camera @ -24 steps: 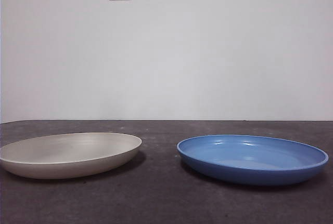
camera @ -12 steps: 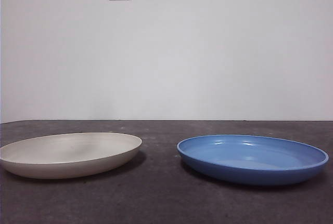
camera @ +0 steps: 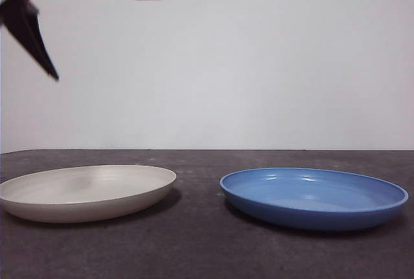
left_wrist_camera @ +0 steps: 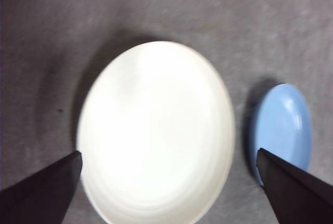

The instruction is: Pick up the white plate, put it on the blue plate, put it on desk

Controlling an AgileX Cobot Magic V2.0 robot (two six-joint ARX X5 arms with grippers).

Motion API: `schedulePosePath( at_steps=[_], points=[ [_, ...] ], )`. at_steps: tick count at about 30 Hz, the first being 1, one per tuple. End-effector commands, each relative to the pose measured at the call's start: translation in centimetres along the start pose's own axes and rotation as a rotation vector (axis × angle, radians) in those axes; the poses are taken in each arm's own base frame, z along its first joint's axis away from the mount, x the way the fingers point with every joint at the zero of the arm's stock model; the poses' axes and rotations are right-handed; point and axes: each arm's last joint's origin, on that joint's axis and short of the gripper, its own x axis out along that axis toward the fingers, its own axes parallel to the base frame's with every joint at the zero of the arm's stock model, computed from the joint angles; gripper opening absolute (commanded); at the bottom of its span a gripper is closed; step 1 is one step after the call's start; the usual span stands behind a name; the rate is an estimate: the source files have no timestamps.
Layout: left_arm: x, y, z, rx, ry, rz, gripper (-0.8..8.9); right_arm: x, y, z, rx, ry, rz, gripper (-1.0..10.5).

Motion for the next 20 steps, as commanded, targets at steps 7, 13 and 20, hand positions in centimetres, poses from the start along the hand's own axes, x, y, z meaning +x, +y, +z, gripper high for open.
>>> schedulePosePath(
  at_steps=[7, 13, 20],
  points=[
    [3.7, 2.7, 1.2, 0.026, 0.091, 0.012, 6.23, -0.2, 0.3, 0.4, -0.020, -0.015, 0.010, 6.0],
    [5.6, 4.1, 1.1, 0.008, 0.153, 0.014, 6.22, -0.2, 0.3, 0.4, -0.020, -0.015, 0.010, 6.0],
    [7.0, 5.0, 0.8, -0.008, 0.206, -0.040, 6.18, -0.2, 0.3, 0.4, -0.020, -0.015, 0.010, 6.0]
  ],
)
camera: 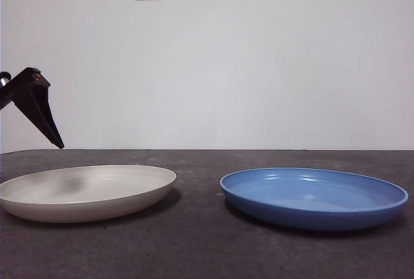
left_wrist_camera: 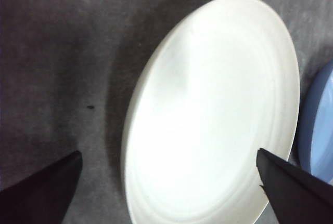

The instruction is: Pick up the white plate, put it on the blue plate, put it on desk

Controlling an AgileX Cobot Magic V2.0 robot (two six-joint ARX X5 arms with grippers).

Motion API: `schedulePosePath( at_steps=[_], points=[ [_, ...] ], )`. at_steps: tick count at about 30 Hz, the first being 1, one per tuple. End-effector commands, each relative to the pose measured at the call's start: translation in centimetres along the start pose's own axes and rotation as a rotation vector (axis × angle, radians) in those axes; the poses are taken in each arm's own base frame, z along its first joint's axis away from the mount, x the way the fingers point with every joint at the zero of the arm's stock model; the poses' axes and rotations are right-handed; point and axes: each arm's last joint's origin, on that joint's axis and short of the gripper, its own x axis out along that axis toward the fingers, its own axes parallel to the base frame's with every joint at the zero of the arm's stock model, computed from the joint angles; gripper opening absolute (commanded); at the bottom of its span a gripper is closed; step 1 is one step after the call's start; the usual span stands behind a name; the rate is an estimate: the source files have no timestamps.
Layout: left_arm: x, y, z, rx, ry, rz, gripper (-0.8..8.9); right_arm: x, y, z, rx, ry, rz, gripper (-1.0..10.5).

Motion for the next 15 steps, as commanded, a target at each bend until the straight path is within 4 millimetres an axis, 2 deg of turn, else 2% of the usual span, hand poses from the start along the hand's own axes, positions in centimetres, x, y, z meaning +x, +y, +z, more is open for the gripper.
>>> schedulePosePath(
  at_steps=[1, 5, 11, 15],
  points=[
    [0.54, 0.30, 0.49, 0.019, 0.013, -0.029, 6.11, -0.18, 0.26, 0.45, -0.020, -0.015, 0.010, 6.0],
    [0.69, 0.42, 0.51, 0.017, 0.016, -0.027, 5.34, -0.18, 0.26, 0.45, -0.020, -0.015, 0.010, 6.0],
    [0.70, 0.58, 0.51, 0.018, 0.014, 0.023, 3.00, -0.18, 0.26, 0.45, -0.021, -0.015, 0.010, 6.0],
    [0.85, 0.76, 0.50, 0.014, 0.019, 0.042, 2.23, -0.18, 0.26, 0.45, -0.021, -0.016, 0.009, 6.0]
  ],
)
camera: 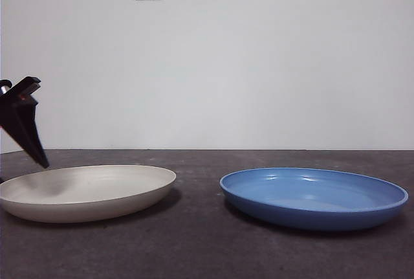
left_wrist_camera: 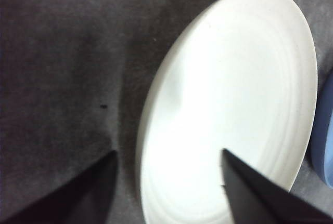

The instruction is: Pick up the white plate, put it on the blue plate, put it on desk

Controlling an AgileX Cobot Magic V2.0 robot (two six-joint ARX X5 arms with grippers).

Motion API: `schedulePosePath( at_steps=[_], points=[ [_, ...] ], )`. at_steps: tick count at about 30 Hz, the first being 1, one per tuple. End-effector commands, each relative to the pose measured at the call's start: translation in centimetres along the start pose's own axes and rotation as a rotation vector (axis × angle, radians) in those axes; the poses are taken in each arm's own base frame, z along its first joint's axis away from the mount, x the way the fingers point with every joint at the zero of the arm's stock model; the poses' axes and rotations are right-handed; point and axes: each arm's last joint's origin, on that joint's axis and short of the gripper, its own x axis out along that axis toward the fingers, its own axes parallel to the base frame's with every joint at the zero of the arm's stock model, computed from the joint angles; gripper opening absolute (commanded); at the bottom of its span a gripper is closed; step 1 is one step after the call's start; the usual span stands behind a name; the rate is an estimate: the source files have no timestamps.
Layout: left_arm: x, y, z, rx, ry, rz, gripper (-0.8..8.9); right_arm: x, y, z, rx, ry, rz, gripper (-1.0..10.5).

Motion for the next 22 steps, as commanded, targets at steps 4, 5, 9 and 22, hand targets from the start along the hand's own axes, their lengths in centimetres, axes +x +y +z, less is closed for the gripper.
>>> schedulePosePath(
  at_steps=[4, 5, 9, 22],
  points=[
    [0.5, 0.4, 0.5, 0.025, 0.007, 0.027, 1.30, -0.2, 0.3, 0.5, -0.021, -0.016, 0.009, 6.0],
    [0.6, 0.5, 0.5, 0.031, 0.009, 0.027, 1.03, -0.2, 0.3, 0.5, -0.021, -0.015, 0.009, 6.0],
    [0.9, 0.8, 0.6, 0.045, 0.014, 0.051, 0.07, -0.2, 0.3, 0.5, -0.021, -0.015, 0.010, 6.0],
    [-1.3, -1.7, 2.6, 0.037, 0.028, 0.072, 0.08, -0.7, 0.6, 0.6, -0.022, -0.023, -0.012, 6.0]
  ],
)
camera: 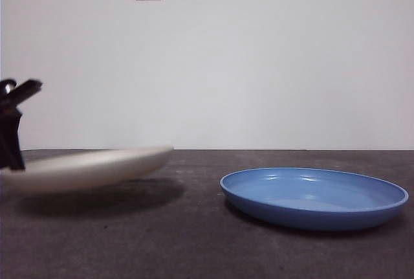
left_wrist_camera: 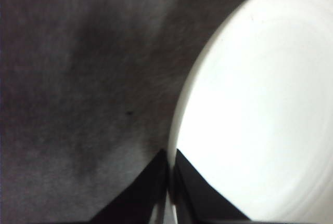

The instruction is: Pick up the white plate, put it on the blue plate, put it on desk

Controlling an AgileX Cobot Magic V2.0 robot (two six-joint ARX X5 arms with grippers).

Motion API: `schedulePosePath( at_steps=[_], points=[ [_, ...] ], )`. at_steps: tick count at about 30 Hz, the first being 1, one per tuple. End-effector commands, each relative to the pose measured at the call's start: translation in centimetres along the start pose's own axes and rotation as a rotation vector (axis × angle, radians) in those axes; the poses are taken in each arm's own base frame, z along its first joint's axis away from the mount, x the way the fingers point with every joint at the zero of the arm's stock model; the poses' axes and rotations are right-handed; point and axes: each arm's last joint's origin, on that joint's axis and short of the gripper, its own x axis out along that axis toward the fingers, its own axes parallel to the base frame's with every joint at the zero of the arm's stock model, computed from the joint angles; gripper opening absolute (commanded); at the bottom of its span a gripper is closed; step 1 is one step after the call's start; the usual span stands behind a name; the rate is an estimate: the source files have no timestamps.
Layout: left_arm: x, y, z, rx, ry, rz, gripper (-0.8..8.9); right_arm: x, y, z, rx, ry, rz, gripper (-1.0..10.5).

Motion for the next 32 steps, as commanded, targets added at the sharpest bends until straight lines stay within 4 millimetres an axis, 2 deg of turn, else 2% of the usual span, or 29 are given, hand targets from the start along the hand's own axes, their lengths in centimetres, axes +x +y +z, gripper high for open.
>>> schedulePosePath(
  at_steps=[1, 6, 13, 19, 24, 32],
  points=[
    [-0.9, -1.3, 1.3, 0.015, 0.004, -0.008, 0.08, -0.9, 0.6, 0.7, -0.024, -0.026, -0.032, 6.0],
    [-2.2, -5.2, 2.4, 0.045, 0.045, -0.020, 0.08, -2.7, 1.6, 1.2, -0.068, -0.020, -0.136, 6.0],
    [-1.3, -11.6, 2.4, 0.143, 0.064, -0.039, 0.10, -4.8, 2.8, 1.4, -0.080, 0.028, -0.161, 6.0],
    [1.4, -16.7, 2.2, 0.253, 0.113, -0.026, 0.09, -5.6, 3.3, 0.6, -0.062, 0.059, -0.157, 6.0],
    [4.7, -20.6, 2.4, 0.327, 0.176, -0.038, 0.09, -6.6, 3.8, -0.3, -0.055, 0.072, -0.161, 6.0],
    [9.3, -24.5, 2.9, 0.408, 0.233, -0.002, 0.09, -7.9, 4.5, -1.3, -0.062, 0.059, -0.165, 6.0]
  ],
)
